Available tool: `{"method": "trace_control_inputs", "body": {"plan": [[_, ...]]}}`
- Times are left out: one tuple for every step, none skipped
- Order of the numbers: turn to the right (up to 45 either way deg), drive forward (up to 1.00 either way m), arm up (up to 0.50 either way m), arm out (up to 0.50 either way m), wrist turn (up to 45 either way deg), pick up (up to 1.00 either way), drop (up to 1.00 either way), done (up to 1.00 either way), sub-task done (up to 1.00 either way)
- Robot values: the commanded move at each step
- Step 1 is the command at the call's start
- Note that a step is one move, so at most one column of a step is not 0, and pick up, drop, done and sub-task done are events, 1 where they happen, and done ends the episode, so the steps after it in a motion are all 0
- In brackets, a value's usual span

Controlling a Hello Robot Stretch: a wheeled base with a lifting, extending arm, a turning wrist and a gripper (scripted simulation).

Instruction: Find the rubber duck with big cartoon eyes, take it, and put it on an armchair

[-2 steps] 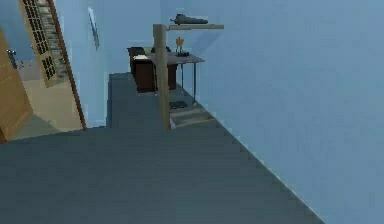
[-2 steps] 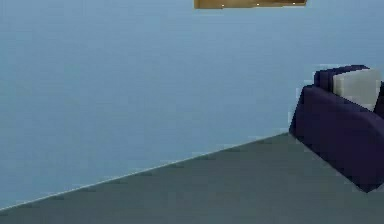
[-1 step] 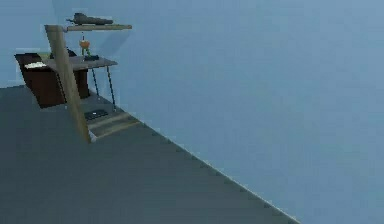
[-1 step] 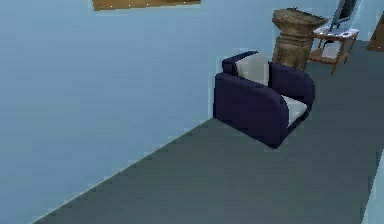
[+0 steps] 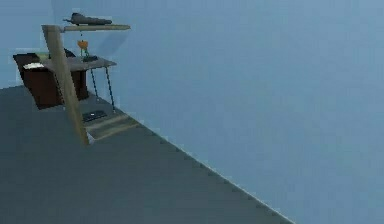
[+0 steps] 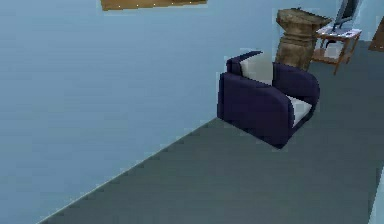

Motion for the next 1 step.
{"method": "trace_control_inputs", "body": {"plan": [[-45.0,0.00,0.00,0.00,0.0,0.00,0.00,0.00,0.00]]}}
